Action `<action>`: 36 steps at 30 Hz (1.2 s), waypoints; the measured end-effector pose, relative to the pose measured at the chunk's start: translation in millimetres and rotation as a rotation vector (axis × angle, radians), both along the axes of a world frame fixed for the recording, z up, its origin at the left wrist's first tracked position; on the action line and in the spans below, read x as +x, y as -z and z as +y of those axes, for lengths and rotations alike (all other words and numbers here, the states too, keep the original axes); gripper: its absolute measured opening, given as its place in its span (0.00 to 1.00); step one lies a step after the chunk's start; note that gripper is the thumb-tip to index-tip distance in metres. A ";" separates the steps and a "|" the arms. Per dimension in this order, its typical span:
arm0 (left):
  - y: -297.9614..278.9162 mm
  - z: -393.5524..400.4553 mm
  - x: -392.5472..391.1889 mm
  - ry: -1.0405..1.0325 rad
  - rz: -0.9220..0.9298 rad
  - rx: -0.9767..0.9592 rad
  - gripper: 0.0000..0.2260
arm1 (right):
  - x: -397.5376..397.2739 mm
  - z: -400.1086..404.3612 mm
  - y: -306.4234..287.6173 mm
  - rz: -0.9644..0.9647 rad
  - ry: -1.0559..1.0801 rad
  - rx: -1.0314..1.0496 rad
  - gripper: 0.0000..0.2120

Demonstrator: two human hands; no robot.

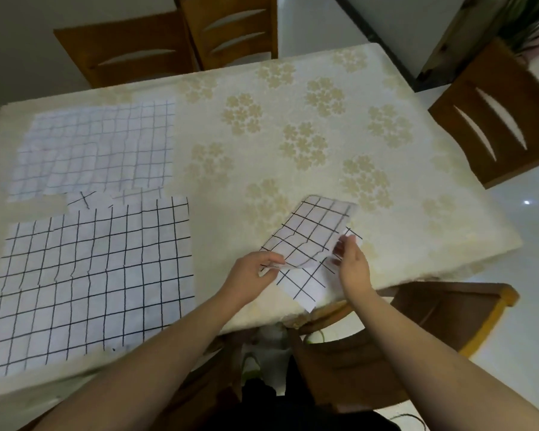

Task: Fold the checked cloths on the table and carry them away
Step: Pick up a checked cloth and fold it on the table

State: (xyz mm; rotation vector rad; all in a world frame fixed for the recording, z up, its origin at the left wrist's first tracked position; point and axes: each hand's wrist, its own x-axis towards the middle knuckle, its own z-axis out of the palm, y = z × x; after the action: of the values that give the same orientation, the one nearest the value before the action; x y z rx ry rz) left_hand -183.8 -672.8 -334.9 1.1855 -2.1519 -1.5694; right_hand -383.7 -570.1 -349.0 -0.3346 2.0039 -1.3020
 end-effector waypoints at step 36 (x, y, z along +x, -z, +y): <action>78.3 11.7 -3.1 0.315 -0.683 -0.591 0.33 | 33.1 -25.7 50.9 0.965 -1.100 0.135 0.24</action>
State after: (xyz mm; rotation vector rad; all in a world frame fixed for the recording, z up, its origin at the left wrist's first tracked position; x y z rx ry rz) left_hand -186.8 -661.1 -413.1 1.3213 -3.0428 -0.5082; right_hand -350.6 -595.8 -399.8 -1.9328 1.9704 -0.2551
